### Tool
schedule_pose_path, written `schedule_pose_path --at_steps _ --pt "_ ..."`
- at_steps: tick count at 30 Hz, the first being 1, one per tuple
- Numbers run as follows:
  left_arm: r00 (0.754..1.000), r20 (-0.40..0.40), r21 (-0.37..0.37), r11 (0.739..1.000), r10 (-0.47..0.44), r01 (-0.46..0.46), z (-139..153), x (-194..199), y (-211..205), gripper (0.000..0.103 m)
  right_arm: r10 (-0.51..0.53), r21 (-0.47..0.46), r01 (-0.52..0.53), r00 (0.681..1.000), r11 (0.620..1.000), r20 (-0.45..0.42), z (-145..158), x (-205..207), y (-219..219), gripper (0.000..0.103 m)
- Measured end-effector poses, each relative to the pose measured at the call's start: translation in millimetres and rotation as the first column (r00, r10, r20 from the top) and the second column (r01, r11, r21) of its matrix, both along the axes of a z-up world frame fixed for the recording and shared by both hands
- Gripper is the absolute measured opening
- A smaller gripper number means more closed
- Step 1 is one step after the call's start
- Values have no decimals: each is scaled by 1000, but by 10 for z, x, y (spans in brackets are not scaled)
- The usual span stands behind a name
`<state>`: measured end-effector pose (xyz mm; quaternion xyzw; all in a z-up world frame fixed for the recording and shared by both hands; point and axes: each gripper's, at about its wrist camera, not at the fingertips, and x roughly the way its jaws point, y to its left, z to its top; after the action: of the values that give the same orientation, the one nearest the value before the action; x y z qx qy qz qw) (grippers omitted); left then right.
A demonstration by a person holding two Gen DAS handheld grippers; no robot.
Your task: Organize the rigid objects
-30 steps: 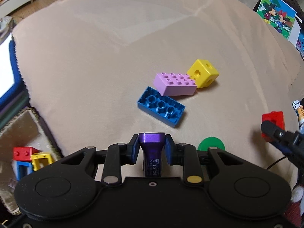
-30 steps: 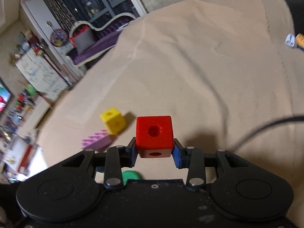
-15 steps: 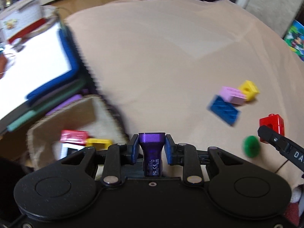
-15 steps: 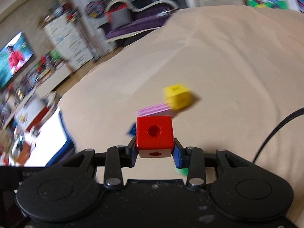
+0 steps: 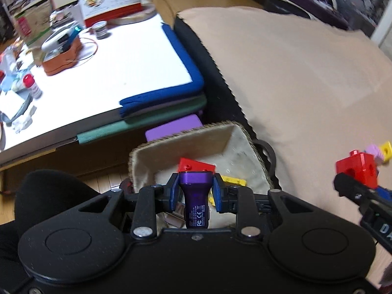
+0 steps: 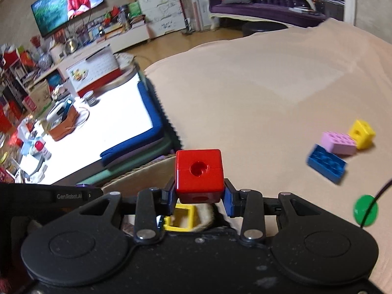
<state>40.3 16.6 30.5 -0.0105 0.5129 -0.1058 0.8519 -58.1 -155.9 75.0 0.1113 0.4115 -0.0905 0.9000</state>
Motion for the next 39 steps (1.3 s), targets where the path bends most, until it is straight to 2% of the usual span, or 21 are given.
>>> schedule_pose_path --at_steps 4,7,10,14,20,27,28,29,30,31,39 --pt "998 26 -11 998 54 -54 -70 60 165 27 -6 -9 6 1000 1000 -20 20 246 340 36" --pt "996 15 -4 996 85 -85 -208 86 265 27 -38 -7 38 999 999 -19 -47 341 481 36" --pt "995 -20 -4 995 99 -99 -280 93 325 27 -51 -18 51 998 999 -33 -202 365 610 36" --pt "992 -8 14 992 128 -128 -277 91 357 27 -39 -32 36 996 999 -84 -446 425 749 36" --pt "991 -43 63 990 130 -128 -359 133 289 27 -22 -39 17 992 999 -125 -642 390 795 36" --pt "988 -62 84 987 141 -136 -393 168 288 28 -42 -23 40 992 999 -117 -665 417 719 37" --pt "988 -61 83 987 143 -138 -390 170 291 33 -46 -21 43 992 999 -115 -668 425 717 37" --pt "988 -56 82 987 146 -141 -381 168 293 42 -50 -18 48 993 999 -111 -668 423 707 39" --pt "988 -46 82 986 147 -143 -367 158 295 46 -54 -18 53 993 998 -105 -663 417 704 49" --pt "988 -35 82 986 148 -145 -353 147 291 53 -58 -22 56 993 998 -101 -661 415 702 53" --pt "991 -17 89 987 133 -131 -332 118 274 56 -67 -50 63 994 997 -90 -645 300 749 55"
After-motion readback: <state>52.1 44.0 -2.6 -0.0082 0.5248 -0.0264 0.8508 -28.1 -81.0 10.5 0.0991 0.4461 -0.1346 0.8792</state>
